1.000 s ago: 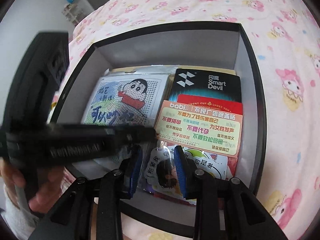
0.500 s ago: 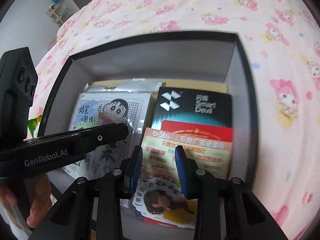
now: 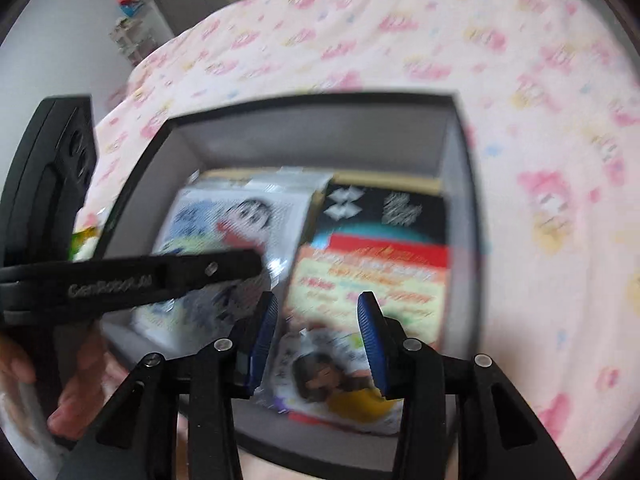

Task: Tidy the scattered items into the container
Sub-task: 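Open the left gripper and push the card down into the box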

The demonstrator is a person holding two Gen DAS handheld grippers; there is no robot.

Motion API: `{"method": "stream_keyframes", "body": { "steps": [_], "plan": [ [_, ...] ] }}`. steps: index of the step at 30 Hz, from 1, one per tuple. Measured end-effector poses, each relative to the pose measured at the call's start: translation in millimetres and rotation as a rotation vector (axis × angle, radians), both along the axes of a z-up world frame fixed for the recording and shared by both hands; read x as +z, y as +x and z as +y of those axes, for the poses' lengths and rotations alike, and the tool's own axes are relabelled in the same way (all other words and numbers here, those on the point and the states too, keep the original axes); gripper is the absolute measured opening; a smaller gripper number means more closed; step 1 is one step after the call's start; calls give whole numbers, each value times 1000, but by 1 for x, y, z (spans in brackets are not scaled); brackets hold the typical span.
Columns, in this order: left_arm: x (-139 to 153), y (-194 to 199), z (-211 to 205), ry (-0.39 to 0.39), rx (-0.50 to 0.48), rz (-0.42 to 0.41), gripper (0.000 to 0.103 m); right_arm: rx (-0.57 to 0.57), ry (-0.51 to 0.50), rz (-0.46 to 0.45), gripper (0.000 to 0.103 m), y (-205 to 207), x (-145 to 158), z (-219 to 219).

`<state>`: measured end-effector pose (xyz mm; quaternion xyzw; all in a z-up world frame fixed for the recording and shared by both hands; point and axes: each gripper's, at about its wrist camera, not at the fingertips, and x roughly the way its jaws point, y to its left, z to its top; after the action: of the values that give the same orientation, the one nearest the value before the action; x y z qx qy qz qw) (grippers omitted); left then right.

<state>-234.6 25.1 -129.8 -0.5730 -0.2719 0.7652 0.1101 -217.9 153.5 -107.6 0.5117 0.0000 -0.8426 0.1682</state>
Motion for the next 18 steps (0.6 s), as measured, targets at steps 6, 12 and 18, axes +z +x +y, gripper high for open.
{"method": "stream_keyframes", "body": {
  "steps": [6,12,18],
  "plan": [
    [-11,-9,3,60,-68,-43,15,-85,-42,29,38,-8,8,20],
    [-1,6,12,68,-174,-28,15,-100,-101,-3,38,-15,8,27],
    [-15,-3,9,-24,-92,-51,15,-86,-94,-25,38,-11,4,25]
  ]
}}
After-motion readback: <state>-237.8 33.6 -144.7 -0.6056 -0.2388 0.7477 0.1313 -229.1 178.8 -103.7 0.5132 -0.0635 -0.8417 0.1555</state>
